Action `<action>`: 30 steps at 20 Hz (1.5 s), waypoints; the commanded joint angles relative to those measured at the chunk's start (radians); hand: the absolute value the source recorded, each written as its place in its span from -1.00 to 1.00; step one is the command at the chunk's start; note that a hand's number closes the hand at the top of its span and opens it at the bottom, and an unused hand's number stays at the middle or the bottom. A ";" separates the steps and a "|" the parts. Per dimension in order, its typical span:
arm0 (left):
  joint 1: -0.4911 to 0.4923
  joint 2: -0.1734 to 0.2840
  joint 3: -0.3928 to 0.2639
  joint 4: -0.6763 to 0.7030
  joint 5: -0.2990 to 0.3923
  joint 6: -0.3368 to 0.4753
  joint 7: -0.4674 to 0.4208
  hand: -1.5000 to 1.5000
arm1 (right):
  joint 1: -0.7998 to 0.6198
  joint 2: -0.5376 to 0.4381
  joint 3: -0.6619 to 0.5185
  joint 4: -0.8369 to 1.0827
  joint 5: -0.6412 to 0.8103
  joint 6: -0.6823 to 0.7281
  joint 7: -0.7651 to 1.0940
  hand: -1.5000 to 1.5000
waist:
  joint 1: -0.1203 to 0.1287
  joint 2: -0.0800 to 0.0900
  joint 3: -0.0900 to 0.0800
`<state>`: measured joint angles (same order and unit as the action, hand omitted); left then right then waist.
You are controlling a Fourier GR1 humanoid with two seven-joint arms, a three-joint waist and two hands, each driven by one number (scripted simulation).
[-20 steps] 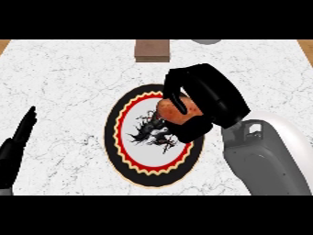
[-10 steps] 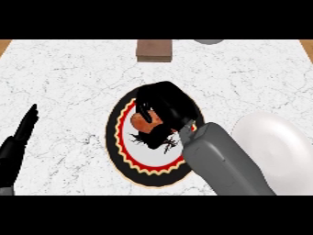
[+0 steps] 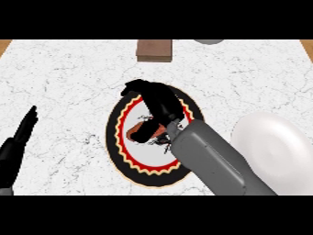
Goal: Pick the sweet potato from the plate and place it in the plate
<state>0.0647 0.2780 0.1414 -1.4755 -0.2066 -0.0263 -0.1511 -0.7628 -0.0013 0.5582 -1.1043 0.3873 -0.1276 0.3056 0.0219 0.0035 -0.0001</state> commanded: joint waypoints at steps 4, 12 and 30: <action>0.021 0.010 0.023 0.019 0.001 -0.006 -0.023 0.00 | 0.035 0.001 -0.100 -0.134 -0.124 -0.158 -0.027 -1.00 | -0.019 -0.005 0.000; -0.004 0.002 0.034 0.006 0.005 -0.002 -0.005 0.00 | 0.151 -0.079 -0.355 -0.146 -0.271 -0.132 -0.177 -1.00 | -0.027 -0.003 0.001; 0.000 -0.020 0.036 0.025 -0.022 -0.020 -0.033 0.00 | 0.079 -0.424 -0.712 0.335 -0.480 0.382 -0.714 -1.00 | -0.011 0.000 0.000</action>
<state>0.0840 0.2596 0.1638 -1.5058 -0.2233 -0.0451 -0.1471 -0.6381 -0.3780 -0.1127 -0.8801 -0.0938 0.1897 -0.3471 0.0111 0.0031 0.0007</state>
